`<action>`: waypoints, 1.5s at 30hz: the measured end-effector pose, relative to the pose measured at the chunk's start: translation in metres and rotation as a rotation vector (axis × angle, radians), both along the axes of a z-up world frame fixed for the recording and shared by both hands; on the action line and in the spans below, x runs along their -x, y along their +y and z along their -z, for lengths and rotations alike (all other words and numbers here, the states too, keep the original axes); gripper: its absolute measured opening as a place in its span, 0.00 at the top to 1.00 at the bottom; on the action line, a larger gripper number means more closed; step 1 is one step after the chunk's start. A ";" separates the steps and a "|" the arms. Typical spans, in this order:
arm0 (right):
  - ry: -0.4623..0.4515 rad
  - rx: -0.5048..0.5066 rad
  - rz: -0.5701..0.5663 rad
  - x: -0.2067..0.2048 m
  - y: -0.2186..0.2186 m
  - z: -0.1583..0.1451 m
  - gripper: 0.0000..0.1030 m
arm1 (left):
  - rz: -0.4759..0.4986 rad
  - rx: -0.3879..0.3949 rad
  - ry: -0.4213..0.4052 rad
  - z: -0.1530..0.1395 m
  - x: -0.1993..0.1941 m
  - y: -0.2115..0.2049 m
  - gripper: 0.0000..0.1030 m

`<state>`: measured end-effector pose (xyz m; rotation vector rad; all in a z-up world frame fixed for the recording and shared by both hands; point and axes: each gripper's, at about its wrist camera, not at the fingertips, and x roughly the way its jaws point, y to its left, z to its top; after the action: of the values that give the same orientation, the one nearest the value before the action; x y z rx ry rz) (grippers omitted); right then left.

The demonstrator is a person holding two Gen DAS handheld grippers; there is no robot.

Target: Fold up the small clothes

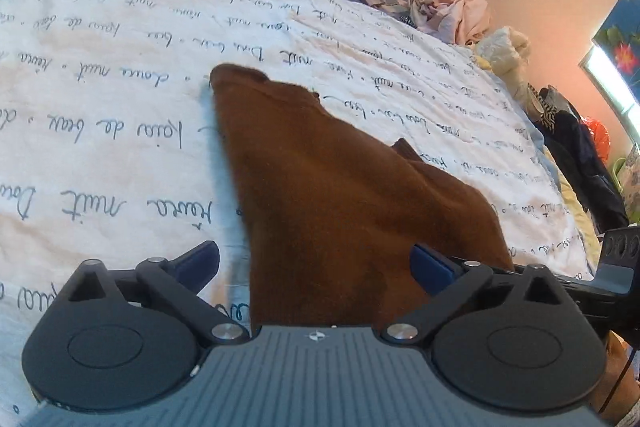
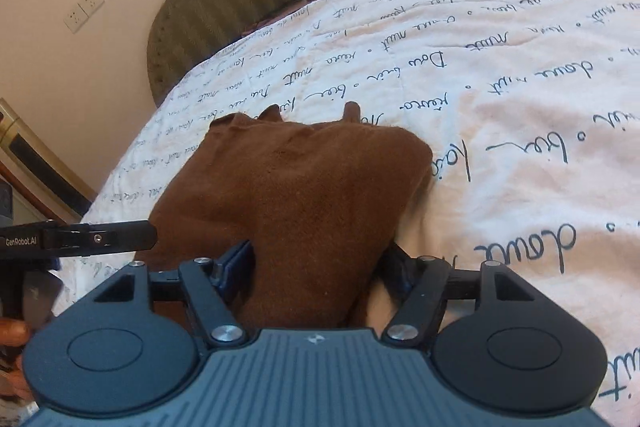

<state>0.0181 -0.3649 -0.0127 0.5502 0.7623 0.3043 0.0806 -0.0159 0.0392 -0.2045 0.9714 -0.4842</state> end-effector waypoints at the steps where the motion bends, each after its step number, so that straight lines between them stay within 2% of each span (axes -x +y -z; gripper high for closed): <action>1: -0.001 -0.004 -0.017 0.001 0.000 0.000 0.34 | -0.012 0.031 0.039 0.005 -0.003 0.002 0.03; 2: 0.000 -0.001 -0.026 0.003 0.000 0.000 0.34 | -0.019 0.061 0.072 0.010 -0.005 0.004 0.06; 3: 0.003 -0.004 -0.032 0.003 0.000 0.000 0.32 | -0.028 0.081 0.098 0.015 -0.004 0.004 0.19; 4: 0.003 -0.019 -0.043 0.003 0.000 0.001 0.32 | -0.021 0.077 0.108 0.017 -0.003 0.001 0.50; 5: -0.001 -0.033 -0.060 0.003 0.002 0.001 0.33 | -0.009 0.065 0.103 0.018 0.000 -0.003 0.56; 7: -0.004 -0.043 -0.089 0.003 0.008 0.002 0.38 | 0.005 0.055 0.095 0.016 0.005 -0.007 0.66; 8: 0.000 -0.046 -0.095 0.002 0.012 0.002 0.55 | -0.003 0.067 0.111 0.016 0.004 -0.005 0.68; 9: 0.006 -0.054 -0.095 0.002 0.015 0.003 0.64 | -0.001 0.066 0.111 0.013 0.003 -0.003 0.70; 11: -0.005 -0.087 -0.086 0.003 0.017 0.001 0.70 | 0.018 0.010 0.066 0.003 0.004 -0.005 0.71; 13: -0.015 -0.121 -0.082 0.005 0.018 -0.006 0.72 | 0.044 -0.067 0.005 -0.011 0.007 -0.010 0.73; 17: -0.053 -0.185 -0.090 0.011 0.028 -0.025 0.72 | 0.077 -0.151 -0.068 -0.036 0.011 -0.009 0.73; 19: -0.058 -0.182 -0.084 0.013 0.033 -0.028 0.71 | 0.069 -0.143 -0.045 -0.034 0.011 -0.001 0.71; 20: -0.043 -0.144 -0.065 0.011 0.035 -0.025 0.63 | 0.049 -0.139 -0.022 -0.027 0.011 0.004 0.71; 21: -0.016 -0.093 -0.056 0.008 0.038 -0.020 0.58 | 0.027 -0.155 -0.003 -0.017 0.013 0.007 0.63; 22: 0.028 -0.058 -0.069 0.004 0.040 -0.012 0.42 | 0.011 -0.175 0.021 -0.006 0.015 0.011 0.44; 23: 0.062 -0.040 -0.078 0.002 0.041 -0.004 0.38 | -0.001 -0.170 0.041 0.002 0.017 0.017 0.35; 24: 0.038 -0.046 -0.080 0.007 0.039 -0.003 0.38 | -0.029 -0.147 0.040 0.003 0.022 0.030 0.24; 25: 0.031 -0.022 -0.065 0.013 0.036 -0.007 0.34 | -0.054 -0.139 0.037 0.000 0.027 0.039 0.20; 27: -0.018 0.069 -0.018 0.032 0.030 -0.024 0.31 | -0.101 -0.104 -0.009 -0.017 0.041 0.058 0.20; 30: -0.173 0.168 0.030 0.054 0.021 -0.053 0.31 | -0.130 -0.040 -0.087 -0.041 0.057 0.067 0.19; 31: -0.207 0.187 0.041 0.054 0.021 -0.061 0.39 | -0.117 0.013 -0.096 -0.045 0.062 0.063 0.18; 32: -0.246 0.193 0.031 0.054 0.024 -0.068 0.59 | -0.104 0.025 -0.090 -0.045 0.064 0.057 0.18; 33: -0.273 0.204 0.023 0.052 0.029 -0.072 0.67 | -0.092 0.023 -0.085 -0.043 0.066 0.048 0.20; 35: -0.285 0.250 -0.013 0.040 0.044 -0.073 0.77 | -0.058 0.025 -0.067 -0.028 0.072 0.028 0.20; 36: -0.247 0.236 -0.045 0.029 0.050 -0.066 0.81 | -0.051 -0.007 -0.050 -0.017 0.073 0.019 0.21; 37: -0.184 0.263 -0.056 0.016 0.056 -0.053 0.86 | -0.046 -0.056 -0.041 -0.001 0.076 0.010 0.21; 38: -0.138 0.342 -0.060 0.004 0.062 -0.039 0.86 | -0.031 -0.093 -0.055 0.009 0.079 0.004 0.21; 39: -0.127 0.398 -0.063 -0.002 0.064 -0.026 0.87 | -0.025 -0.153 -0.120 0.013 0.085 -0.001 0.19; 40: -0.142 0.379 -0.037 -0.004 0.056 -0.022 0.89 | -0.024 -0.187 -0.129 0.013 0.088 -0.002 0.20; 42: -0.128 0.353 0.023 0.002 0.042 -0.033 0.88 | -0.040 -0.119 -0.099 0.008 0.092 0.012 0.17; 45: -0.212 0.320 -0.003 0.043 0.037 -0.055 0.86 | -0.034 -0.066 -0.107 -0.001 0.102 0.026 0.16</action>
<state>-0.0246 -0.3282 0.0428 0.2104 0.5913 0.2332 -0.0218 0.0102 0.0406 -0.1339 0.8767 -0.4266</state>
